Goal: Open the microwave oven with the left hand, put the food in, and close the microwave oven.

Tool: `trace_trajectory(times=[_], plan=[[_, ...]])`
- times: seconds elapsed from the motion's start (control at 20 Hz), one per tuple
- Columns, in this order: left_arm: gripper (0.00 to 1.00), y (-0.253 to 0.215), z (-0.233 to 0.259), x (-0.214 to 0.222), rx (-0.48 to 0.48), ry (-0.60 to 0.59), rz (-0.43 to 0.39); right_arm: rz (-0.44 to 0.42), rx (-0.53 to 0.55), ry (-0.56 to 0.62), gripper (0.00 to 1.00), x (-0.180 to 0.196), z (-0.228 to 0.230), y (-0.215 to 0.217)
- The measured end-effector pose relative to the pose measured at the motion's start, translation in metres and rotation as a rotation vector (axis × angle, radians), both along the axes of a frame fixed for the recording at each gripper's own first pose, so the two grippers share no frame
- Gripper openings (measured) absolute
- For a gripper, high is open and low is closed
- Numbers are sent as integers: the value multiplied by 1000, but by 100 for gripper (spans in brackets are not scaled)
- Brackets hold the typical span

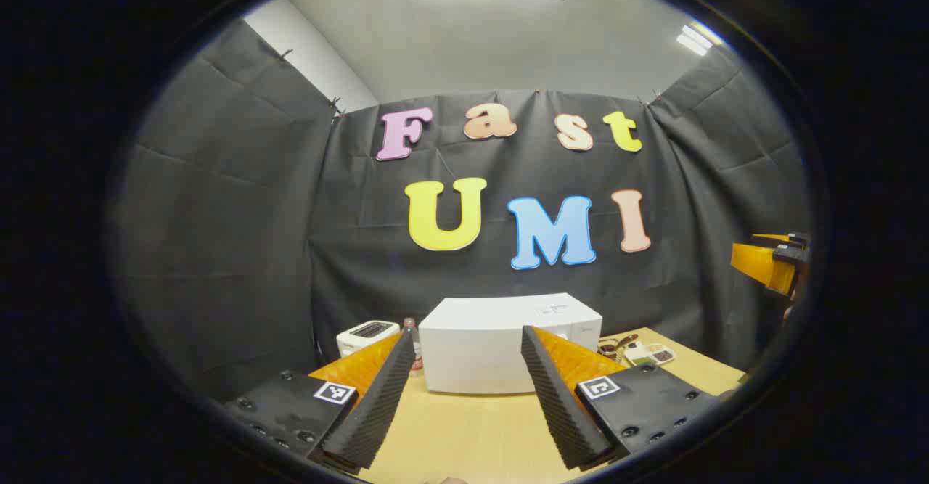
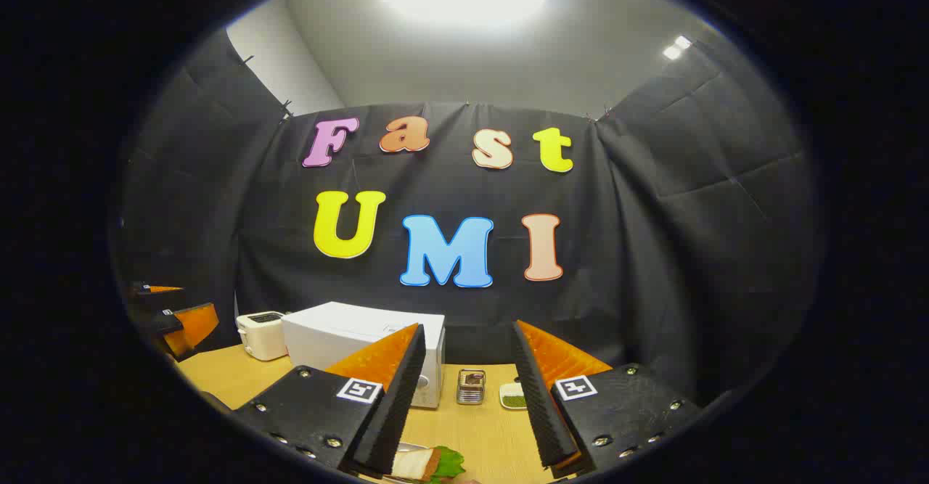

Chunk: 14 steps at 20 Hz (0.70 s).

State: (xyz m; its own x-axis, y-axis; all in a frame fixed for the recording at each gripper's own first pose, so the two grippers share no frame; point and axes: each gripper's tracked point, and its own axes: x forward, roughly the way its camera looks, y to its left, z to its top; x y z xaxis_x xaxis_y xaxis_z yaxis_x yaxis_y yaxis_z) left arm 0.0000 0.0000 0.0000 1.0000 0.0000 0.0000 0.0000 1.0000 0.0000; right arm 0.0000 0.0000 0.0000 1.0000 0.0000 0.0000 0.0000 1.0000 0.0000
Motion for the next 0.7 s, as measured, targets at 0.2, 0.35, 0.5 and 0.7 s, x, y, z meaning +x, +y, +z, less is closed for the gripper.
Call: trace_trajectory(times=[0.2, 0.35, 0.5, 0.7], plan=[[96, -7, 2, -1, 9, -6, -3, 2, -4, 2, 72, 0, -3, -4], [96, -12, 6, -2, 9, -16, 0, 7, -9, 6, 72, 0, -4, -8], [98, -18, 8, -1, 5, -19, 1, 15, -6, 2, 72, 0, -3, -12], [94, -26, 13, 1, 0, -27, 25, 38, -7, 0, 72, 2, -5, -21]])
